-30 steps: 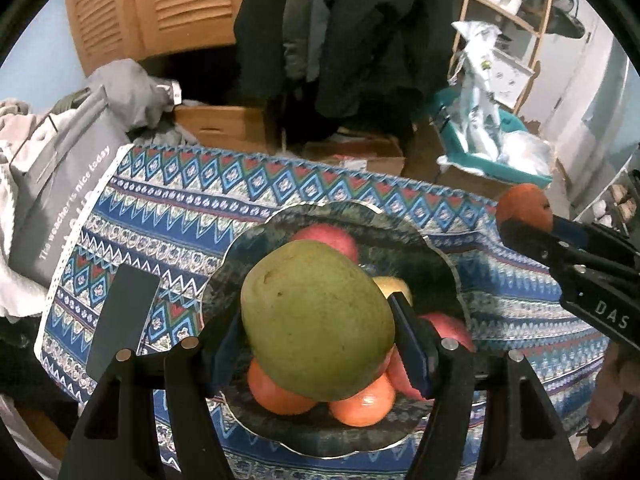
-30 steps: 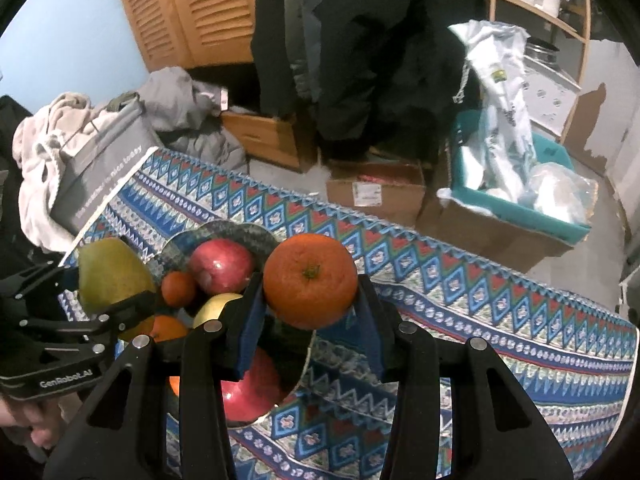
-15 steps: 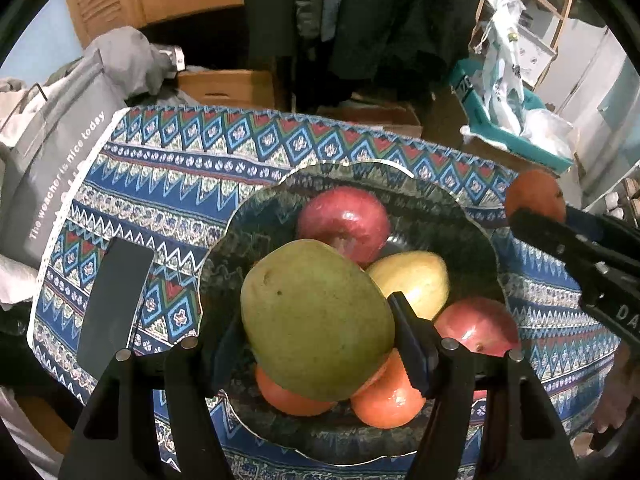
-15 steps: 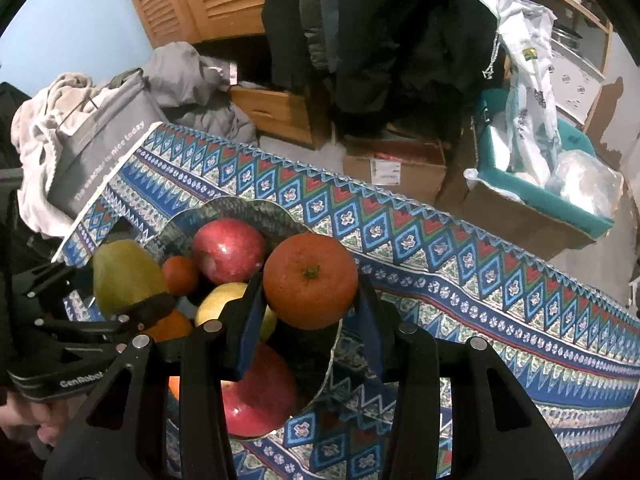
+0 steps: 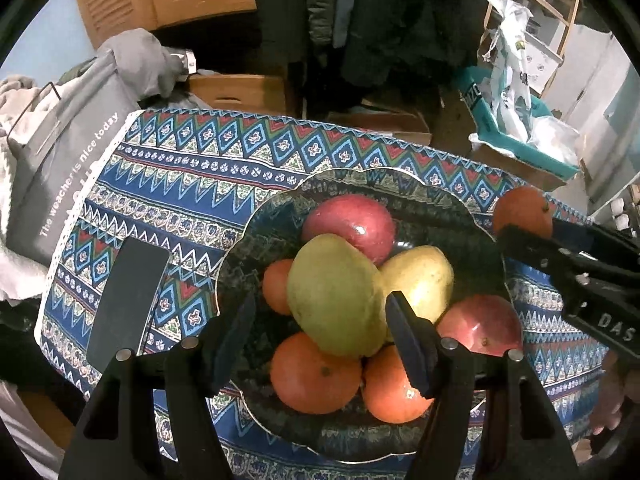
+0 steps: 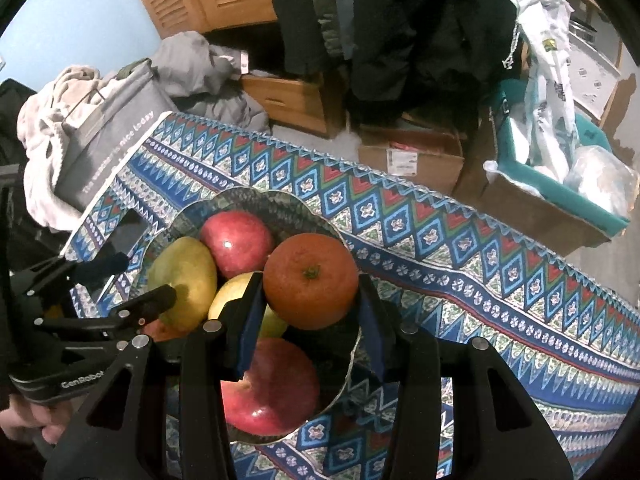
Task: Organize fruits
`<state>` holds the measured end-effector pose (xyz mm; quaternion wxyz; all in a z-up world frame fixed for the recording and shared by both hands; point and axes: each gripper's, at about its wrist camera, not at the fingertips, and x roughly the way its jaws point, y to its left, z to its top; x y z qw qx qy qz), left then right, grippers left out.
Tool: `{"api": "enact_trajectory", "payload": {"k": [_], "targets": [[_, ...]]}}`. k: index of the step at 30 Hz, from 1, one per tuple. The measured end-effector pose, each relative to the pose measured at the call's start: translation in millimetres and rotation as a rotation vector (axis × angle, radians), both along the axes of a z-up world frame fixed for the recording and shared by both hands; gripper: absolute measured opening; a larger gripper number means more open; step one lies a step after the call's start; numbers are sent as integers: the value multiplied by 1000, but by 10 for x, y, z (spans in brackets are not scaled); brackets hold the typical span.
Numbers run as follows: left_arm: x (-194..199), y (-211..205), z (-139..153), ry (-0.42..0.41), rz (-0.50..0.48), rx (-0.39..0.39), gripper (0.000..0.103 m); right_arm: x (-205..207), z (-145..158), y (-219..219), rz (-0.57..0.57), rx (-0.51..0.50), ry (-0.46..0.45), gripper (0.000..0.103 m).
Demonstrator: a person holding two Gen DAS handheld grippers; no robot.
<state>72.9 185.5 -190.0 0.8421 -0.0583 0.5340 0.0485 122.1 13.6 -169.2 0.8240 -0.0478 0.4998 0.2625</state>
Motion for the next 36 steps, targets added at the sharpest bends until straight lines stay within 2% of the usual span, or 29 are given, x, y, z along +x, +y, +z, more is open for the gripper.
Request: {"api": "enact_trajectory", "payload": {"k": [2,4,9,13,18,20,27,31,36], "targets": [[-15,4,38,-5,2,-3,69,-6,-1,12,3,-4,-1,46],[-33,9,85,-13,5,-6,69,-17,16,18,10,6,-7,53],[-74,33,187,-30,10,-17,70,-44,111,29,18,11,-31,62],[-126,35,300,-56,15,-19,70,-68,223,-36,0,16,-53,62],[-184,30,505,-101,19,-35,70,-144,473,-143,-31,-1,-120,62],[-216,9,613,-126,17,-36,75,-175,591,-202,-51,-4,-147,63],[-315,-96,927,-207,-5,-44,78,-338,1009,-431,-136,-25,-260,76],[-358,-165,1086,-242,-15,-49,79,-459,1237,-578,-182,-32,-325,77],[-444,-266,1323,-298,-26,-31,85,-600,1478,-754,-238,-33,-404,78]]}}
